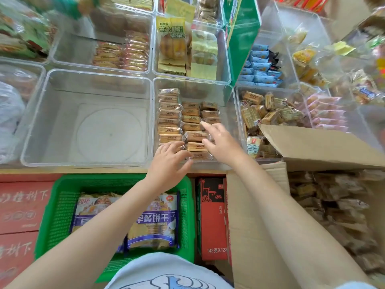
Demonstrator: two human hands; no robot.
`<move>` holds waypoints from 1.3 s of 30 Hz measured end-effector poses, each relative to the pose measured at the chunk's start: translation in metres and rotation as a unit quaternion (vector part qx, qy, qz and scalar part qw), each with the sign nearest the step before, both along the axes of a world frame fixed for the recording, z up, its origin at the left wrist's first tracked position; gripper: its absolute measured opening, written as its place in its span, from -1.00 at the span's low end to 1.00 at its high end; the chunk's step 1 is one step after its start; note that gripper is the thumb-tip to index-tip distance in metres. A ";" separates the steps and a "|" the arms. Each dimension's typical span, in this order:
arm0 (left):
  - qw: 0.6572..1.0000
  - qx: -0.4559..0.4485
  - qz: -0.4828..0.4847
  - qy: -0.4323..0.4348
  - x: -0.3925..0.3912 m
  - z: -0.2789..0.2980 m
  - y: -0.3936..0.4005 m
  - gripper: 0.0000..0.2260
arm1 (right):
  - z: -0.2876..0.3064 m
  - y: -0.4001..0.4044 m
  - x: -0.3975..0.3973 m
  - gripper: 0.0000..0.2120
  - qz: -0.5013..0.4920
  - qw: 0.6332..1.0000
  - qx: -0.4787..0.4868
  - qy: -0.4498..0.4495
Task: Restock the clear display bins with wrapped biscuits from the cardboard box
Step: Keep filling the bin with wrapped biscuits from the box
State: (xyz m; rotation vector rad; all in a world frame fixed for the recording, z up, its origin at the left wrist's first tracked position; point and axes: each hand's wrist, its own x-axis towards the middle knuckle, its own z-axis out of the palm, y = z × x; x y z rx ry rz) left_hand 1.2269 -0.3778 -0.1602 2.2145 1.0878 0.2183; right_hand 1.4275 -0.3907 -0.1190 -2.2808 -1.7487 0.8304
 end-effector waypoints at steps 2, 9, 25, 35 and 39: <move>0.998 0.012 0.023 -0.064 0.009 0.021 -0.020 -0.79 | 0.030 -0.023 -0.002 -0.70 -0.039 0.981 0.182 0.055; 0.979 0.040 -0.025 -0.200 0.082 0.110 -0.126 -0.70 | 0.106 -0.161 0.048 -0.82 -0.201 0.860 0.467 0.048; 0.988 0.098 -0.118 0.026 0.207 0.110 -0.252 -0.69 | 0.011 -0.339 0.211 -0.46 -0.111 0.962 -0.216 -0.128; 0.995 0.055 -0.056 -0.064 0.200 0.111 -0.253 -0.79 | 0.060 -0.329 0.195 -0.50 -0.315 0.918 0.032 0.239; 0.962 -0.104 0.011 -0.252 0.193 0.121 -0.240 -0.62 | 0.106 -0.305 0.163 -0.64 -0.322 0.730 0.085 0.597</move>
